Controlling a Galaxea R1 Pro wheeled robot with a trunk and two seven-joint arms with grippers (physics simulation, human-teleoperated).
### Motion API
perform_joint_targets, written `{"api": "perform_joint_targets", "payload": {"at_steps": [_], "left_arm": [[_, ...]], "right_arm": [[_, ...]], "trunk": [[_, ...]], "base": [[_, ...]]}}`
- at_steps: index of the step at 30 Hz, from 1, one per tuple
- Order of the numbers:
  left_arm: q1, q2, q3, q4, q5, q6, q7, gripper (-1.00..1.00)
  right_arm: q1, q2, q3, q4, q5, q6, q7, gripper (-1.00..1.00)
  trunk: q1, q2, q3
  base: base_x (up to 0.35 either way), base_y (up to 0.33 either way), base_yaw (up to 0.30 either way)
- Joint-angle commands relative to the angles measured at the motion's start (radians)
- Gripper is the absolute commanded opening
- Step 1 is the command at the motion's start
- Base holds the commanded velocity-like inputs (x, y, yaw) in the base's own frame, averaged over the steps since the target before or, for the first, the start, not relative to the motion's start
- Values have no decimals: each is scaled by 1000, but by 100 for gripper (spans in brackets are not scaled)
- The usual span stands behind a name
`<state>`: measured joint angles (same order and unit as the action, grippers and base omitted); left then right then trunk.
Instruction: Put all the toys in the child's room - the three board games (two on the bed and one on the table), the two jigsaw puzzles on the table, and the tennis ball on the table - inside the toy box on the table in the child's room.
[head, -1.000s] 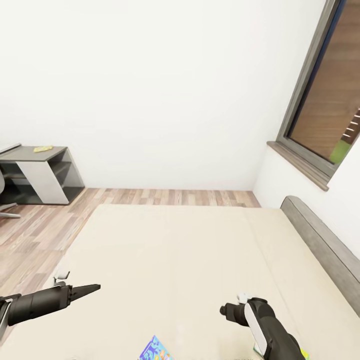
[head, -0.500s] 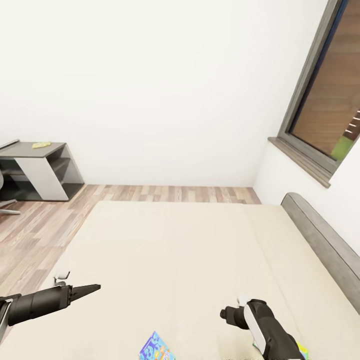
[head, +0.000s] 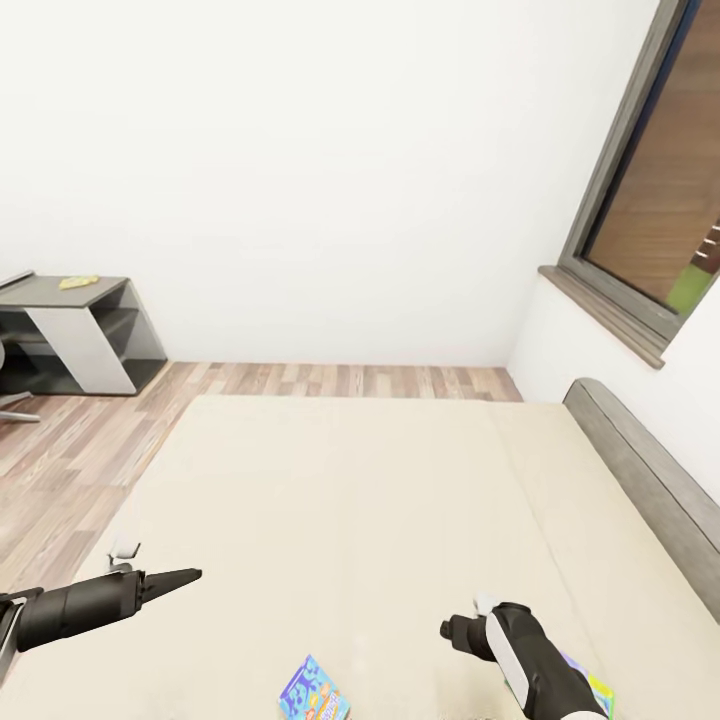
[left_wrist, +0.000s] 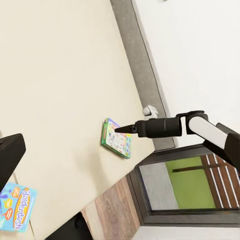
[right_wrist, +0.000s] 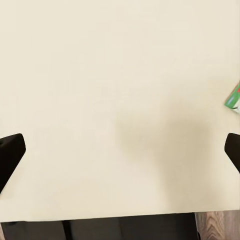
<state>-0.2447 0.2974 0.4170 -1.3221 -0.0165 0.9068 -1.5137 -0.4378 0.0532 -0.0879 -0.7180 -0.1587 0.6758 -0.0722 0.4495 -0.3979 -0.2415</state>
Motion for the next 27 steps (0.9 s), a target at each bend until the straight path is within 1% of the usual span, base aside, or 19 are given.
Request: {"api": "perform_joint_targets", "payload": {"at_steps": [1,27], "left_arm": [[-1,0,0,0,-2,11,-5,100],[-1,0,0,0,-2,11,-3,100]], "right_arm": [[-1,1,-3,-1,-10,2,-8,100],[-1,-2,-3,2,-16,0,0,100]], "trunk": [[1,-2,-4],[1,-2,-46]], "base": [[0,0,0],[0,0,0]]}}
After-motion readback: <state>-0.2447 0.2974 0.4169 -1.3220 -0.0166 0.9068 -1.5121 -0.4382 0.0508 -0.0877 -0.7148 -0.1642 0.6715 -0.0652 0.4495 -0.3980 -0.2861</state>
